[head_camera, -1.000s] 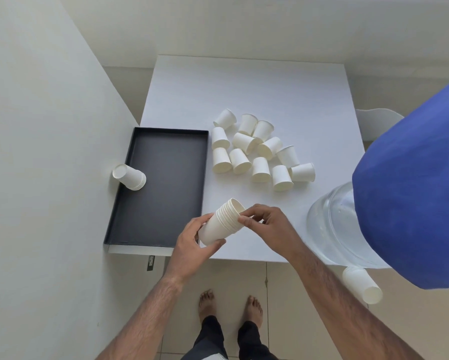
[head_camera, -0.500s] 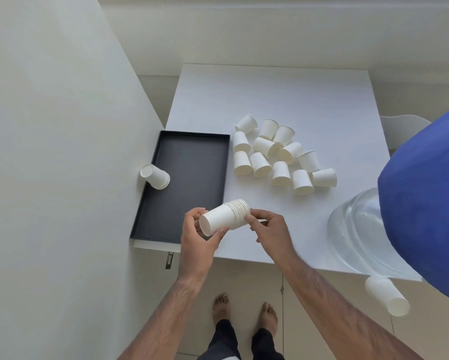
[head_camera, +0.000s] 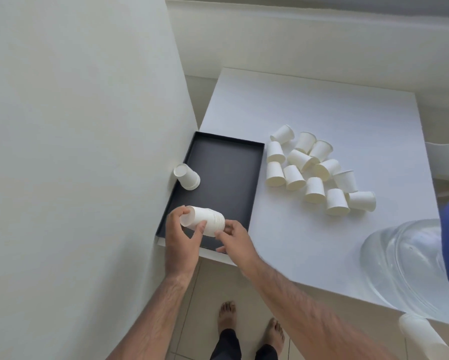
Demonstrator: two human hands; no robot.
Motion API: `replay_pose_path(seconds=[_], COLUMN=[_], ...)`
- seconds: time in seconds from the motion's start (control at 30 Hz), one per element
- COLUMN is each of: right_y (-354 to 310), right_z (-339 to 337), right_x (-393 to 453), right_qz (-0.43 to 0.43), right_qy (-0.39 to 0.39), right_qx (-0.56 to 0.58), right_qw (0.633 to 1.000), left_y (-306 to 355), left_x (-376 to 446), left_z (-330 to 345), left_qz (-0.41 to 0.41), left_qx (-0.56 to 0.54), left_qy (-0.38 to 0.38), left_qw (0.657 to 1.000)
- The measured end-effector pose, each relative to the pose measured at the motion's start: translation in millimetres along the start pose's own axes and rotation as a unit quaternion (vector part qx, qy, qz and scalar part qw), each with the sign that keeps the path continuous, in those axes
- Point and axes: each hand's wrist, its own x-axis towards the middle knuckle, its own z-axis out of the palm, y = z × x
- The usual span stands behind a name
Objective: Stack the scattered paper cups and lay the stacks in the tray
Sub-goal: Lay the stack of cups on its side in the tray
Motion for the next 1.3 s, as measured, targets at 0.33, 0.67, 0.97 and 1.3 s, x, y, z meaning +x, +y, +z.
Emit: replay_pose_path(seconds=[0.33,0.67,0.97,1.3], right_y=[-17.0,-23.4,-11.4,-9.2], right_z=[45.9,83.5,104.3,90.1], right_x=[72.9,119.6,123.1,102.8], right_qz=[0.052,0.131,0.105,0.082], right_qy=[-0.07,-0.097,-0.108,-0.181], right_qx=[-0.006,0.065,0.041,-0.077], right_qw=[0.996,0.984,0.988,0.977], left_y=[-36.4,-41.7,-48.0,-46.1], left_x=[62.3,87.6,91.4,75.0], left_z=[-30.2,-26.6,-17.0,-26.4], left_qz=[-0.008,0.02,0.039,0.029], left_qx=[0.07,0.227,0.363,0.401], left_qy=[-0.062,-0.126,-0.143,-0.147], left_qw=[0.996,0.966,0.92,0.904])
